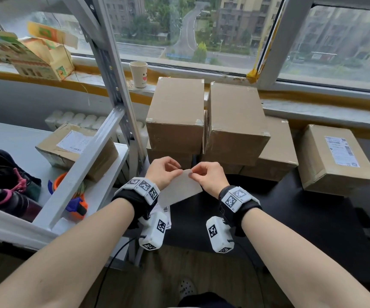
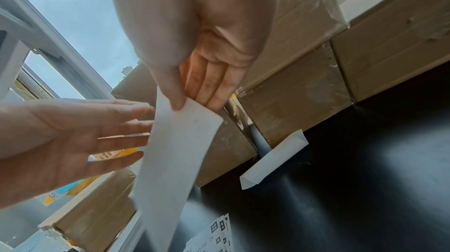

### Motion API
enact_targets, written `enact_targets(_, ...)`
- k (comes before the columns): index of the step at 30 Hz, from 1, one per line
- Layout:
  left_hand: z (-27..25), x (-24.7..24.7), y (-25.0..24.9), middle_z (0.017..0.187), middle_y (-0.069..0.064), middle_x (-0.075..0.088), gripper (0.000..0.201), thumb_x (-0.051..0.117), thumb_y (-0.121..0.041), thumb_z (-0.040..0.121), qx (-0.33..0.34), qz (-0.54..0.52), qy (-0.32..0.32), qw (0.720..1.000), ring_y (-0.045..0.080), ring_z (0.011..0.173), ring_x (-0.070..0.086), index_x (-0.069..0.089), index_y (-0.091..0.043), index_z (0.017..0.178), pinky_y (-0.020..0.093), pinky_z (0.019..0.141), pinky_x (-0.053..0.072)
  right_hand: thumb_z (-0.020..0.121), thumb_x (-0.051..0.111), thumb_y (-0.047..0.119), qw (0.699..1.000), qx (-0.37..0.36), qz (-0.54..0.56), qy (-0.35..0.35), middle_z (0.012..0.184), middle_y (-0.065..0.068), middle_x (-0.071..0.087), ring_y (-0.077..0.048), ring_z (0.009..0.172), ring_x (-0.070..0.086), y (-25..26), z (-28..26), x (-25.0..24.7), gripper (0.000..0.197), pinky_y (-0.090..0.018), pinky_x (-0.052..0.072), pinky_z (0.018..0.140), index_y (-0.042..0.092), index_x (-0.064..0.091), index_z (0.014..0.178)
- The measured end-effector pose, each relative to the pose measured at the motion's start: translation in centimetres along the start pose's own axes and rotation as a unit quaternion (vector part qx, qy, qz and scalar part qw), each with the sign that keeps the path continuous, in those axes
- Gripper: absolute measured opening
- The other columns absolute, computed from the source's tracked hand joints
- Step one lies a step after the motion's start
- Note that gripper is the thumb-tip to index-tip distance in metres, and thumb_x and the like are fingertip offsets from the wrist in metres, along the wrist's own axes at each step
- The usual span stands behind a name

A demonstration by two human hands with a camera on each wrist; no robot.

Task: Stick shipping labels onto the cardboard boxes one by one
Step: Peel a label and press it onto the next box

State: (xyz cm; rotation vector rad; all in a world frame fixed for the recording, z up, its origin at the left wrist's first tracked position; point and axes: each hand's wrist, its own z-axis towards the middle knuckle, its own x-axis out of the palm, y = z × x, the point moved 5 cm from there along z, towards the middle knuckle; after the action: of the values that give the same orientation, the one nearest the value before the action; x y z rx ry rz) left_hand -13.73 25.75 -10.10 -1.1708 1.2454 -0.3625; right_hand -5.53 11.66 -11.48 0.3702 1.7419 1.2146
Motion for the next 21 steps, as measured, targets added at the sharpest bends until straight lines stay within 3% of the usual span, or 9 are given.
enact_targets(3,0.1,-0.5,0.6,0.074,-0.003,0.061,0.010,0.068,-0.022,0.083,-0.050,-0.020,-0.066,0.996,0.011,0.071,0.058,0.063,-0.013,0.082,0.026,0.069,0.048,0.079,0.071,0.014,0.999,0.008,-0.010,-0.036,0.074,-0.002,0.069,-0.014,0.073,0.064,-0.5,0.2,-0.4,0.008,-0.029,0.054,0.075,0.018,0.068,0.072)
enact_targets(5,-0.1,0.3,0.9,0.074,0.003,0.062,0.012,0.063,-0.016,0.088,-0.102,-0.121,-0.018,0.987,0.018,0.073,0.060,0.061,-0.012,0.077,0.028,0.067,0.050,0.079,0.070,0.012,0.999,0.007,-0.008,-0.044,0.074,-0.002,0.068,-0.015,0.074,0.065,-0.5,0.3,-0.4,0.009,-0.030,0.054,0.075,0.017,0.067,0.072)
enact_targets(8,-0.8,1.8,0.4,0.077,0.005,0.065,0.016,0.059,-0.020,0.091,-0.153,-0.226,0.070,0.960,0.016,0.071,0.063,0.063,-0.009,0.080,0.026,0.071,0.052,0.081,0.068,0.010,0.999,-0.015,0.018,-0.023,0.083,-0.002,0.072,-0.014,0.081,0.069,-0.1,0.5,0.0,0.006,-0.030,0.056,0.079,0.014,0.073,0.084)
enact_targets(11,-0.8,2.3,0.3,0.082,0.005,0.067,0.025,0.059,-0.028,0.091,-0.157,-0.252,0.074,0.952,0.015,0.075,0.064,0.066,-0.004,0.093,0.029,0.080,0.053,0.083,0.069,0.015,0.998,-0.031,0.050,-0.008,0.089,-0.004,0.075,-0.013,0.084,0.070,0.2,0.6,0.5,0.013,-0.030,0.057,0.081,0.013,0.075,0.094)
enact_targets(14,-0.5,2.4,0.4,0.085,0.005,0.069,0.033,0.060,-0.032,0.090,-0.159,-0.261,0.067,0.950,0.015,0.079,0.065,0.067,-0.002,0.101,0.029,0.081,0.053,0.083,0.069,0.018,0.997,-0.034,0.065,-0.010,0.088,-0.005,0.075,-0.010,0.080,0.069,0.3,0.6,0.8,0.014,-0.031,0.056,0.079,0.014,0.076,0.094)
enact_targets(21,-0.3,2.2,0.6,0.082,0.006,0.068,0.024,0.065,-0.030,0.087,-0.153,-0.263,0.064,0.951,0.015,0.076,0.064,0.066,-0.006,0.090,0.032,0.085,0.052,0.085,0.065,0.008,0.997,-0.034,0.062,-0.009,0.096,-0.008,0.075,-0.015,0.092,0.069,0.5,0.4,1.1,0.019,-0.032,0.054,0.089,0.010,0.074,0.101)
